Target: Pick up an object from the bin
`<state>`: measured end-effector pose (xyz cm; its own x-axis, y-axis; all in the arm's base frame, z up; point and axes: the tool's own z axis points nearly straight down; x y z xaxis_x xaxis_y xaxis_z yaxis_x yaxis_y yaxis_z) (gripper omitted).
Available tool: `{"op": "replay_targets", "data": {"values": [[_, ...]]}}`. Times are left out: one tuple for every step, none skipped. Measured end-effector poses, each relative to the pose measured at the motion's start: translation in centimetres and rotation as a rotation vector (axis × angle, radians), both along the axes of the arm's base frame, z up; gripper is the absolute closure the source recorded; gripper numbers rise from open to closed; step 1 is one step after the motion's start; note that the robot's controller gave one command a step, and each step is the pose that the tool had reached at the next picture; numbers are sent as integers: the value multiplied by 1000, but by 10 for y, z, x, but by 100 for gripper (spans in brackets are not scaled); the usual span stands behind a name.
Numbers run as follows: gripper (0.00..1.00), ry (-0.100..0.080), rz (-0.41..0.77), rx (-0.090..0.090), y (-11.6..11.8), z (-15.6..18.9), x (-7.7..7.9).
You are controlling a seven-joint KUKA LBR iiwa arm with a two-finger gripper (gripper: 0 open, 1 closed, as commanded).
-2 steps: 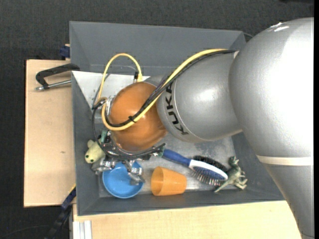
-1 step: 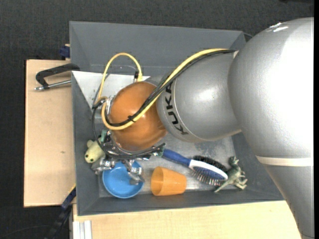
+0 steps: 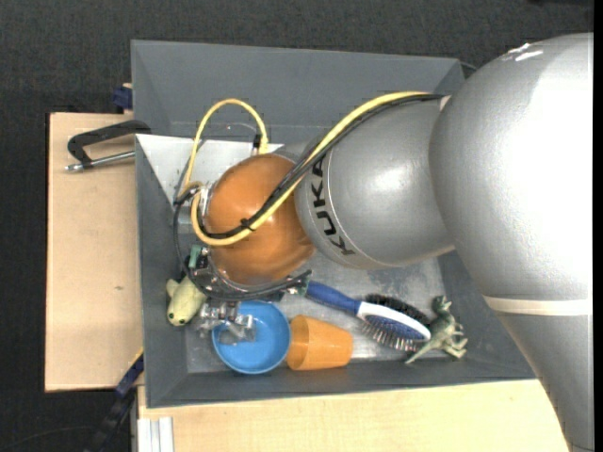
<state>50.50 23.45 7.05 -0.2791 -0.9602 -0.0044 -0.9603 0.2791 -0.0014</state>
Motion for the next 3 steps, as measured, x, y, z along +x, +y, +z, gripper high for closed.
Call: {"op": "replay_targets", "data": {"values": [[100,-8,-2,4,3,72,2],[100,-4,-5,2,5,88,3],[100,-7,-7,3,7,132,5]]}}
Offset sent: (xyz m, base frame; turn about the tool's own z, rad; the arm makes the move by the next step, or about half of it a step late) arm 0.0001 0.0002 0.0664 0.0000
